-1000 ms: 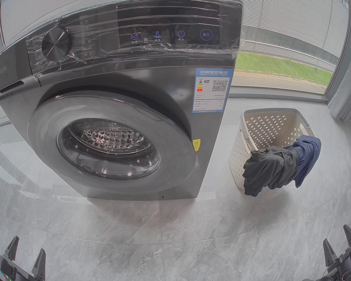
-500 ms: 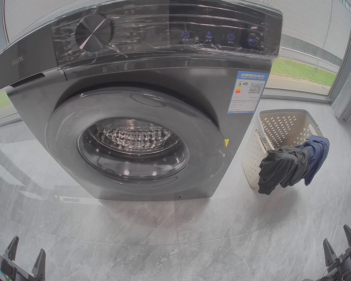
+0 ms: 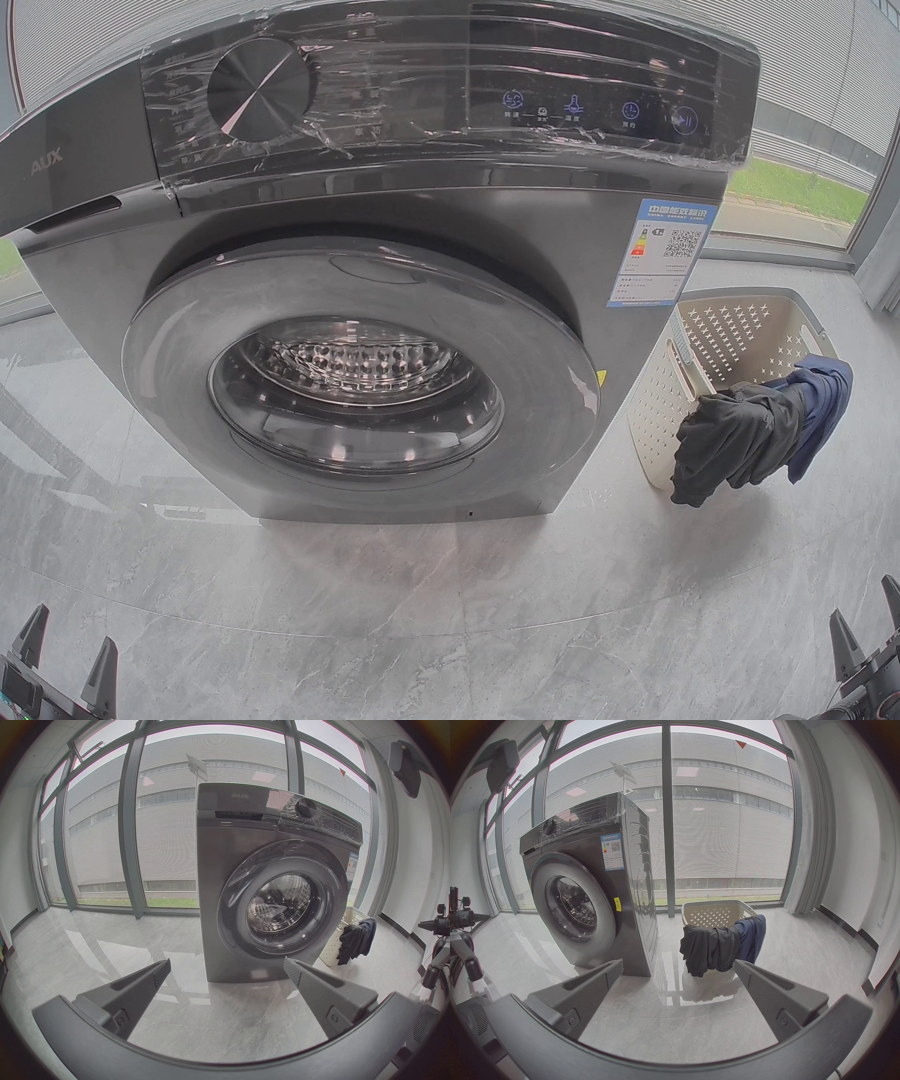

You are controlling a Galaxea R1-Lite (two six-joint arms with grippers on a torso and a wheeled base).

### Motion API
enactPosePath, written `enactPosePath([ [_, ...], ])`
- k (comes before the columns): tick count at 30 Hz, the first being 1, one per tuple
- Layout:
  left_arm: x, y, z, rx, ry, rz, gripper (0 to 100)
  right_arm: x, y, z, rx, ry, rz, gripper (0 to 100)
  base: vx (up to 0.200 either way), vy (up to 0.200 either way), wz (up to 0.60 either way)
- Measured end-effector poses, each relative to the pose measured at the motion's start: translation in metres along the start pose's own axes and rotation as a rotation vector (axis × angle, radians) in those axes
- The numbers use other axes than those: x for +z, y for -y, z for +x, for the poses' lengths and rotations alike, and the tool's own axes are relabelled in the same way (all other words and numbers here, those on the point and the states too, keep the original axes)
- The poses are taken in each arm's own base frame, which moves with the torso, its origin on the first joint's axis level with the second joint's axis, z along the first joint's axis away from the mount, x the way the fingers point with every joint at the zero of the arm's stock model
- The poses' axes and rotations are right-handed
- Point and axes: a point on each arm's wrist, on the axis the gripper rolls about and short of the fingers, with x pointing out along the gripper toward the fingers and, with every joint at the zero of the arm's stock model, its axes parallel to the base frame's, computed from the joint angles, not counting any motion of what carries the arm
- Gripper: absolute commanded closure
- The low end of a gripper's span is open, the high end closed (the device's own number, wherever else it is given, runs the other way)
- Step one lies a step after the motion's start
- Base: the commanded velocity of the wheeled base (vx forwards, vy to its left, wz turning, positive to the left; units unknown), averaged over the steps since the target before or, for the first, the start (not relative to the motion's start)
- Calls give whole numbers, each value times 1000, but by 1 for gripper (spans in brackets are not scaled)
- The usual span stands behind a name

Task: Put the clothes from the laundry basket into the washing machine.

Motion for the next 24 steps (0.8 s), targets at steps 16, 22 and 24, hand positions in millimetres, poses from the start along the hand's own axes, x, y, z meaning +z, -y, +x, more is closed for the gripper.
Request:
enactPosePath([
  [16, 0, 0, 0, 0, 1, 0, 0, 0, 0, 0, 2, 0, 3, 0, 0, 88, 0],
  [22, 0, 0, 0, 0, 1, 0, 0, 0, 0, 0, 2, 0, 3, 0, 0, 67, 0],
  [24, 0, 0, 0, 0, 1, 0, 0, 0, 0, 0, 2, 0, 3, 0, 0, 0, 0],
])
